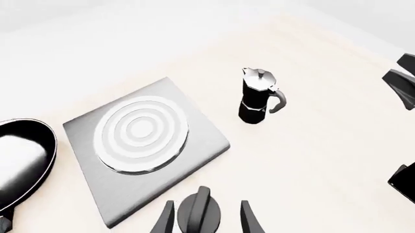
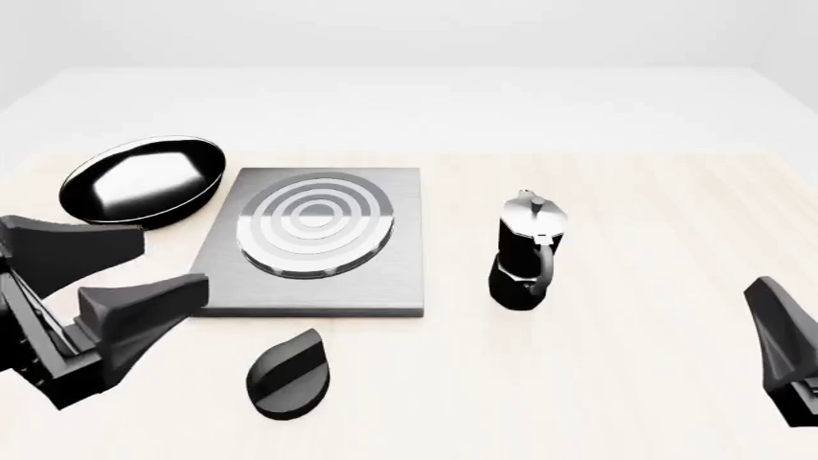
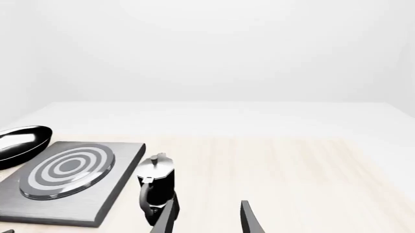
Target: Turn on the stove and put the frying pan on it.
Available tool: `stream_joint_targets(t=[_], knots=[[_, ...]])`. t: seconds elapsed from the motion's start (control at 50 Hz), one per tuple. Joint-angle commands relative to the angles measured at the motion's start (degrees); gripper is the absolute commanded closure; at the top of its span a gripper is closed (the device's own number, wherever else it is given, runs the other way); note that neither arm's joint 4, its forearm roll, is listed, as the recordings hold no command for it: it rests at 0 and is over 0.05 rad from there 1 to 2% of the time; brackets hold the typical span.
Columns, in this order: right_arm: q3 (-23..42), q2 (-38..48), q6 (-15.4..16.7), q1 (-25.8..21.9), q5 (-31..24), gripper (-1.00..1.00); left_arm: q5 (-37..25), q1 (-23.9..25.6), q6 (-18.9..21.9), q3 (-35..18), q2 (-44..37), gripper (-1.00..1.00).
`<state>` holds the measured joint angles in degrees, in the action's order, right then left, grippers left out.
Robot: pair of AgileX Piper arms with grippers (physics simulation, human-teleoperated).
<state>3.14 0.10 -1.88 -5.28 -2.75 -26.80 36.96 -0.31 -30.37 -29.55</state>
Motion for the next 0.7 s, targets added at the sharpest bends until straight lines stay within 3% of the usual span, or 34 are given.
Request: stream_joint_targets(t=[0.02,0.48,0.7], knots=[[0.6,0.0,0.1,-0.6,-0.4,-1.0,-3.6,-9.1,2.3,-3.6,0.9,-1.0],[0.8,0.5,0.4,-2.5,0.0,-1.0,-0.5,-29.8,9.0,-5.8,-8.8,-1.0],[0.7,1.0,0.5,-2.6,0.6,-1.0,1.2,-37.2,12.6,-7.4,-14.1,-1.0]])
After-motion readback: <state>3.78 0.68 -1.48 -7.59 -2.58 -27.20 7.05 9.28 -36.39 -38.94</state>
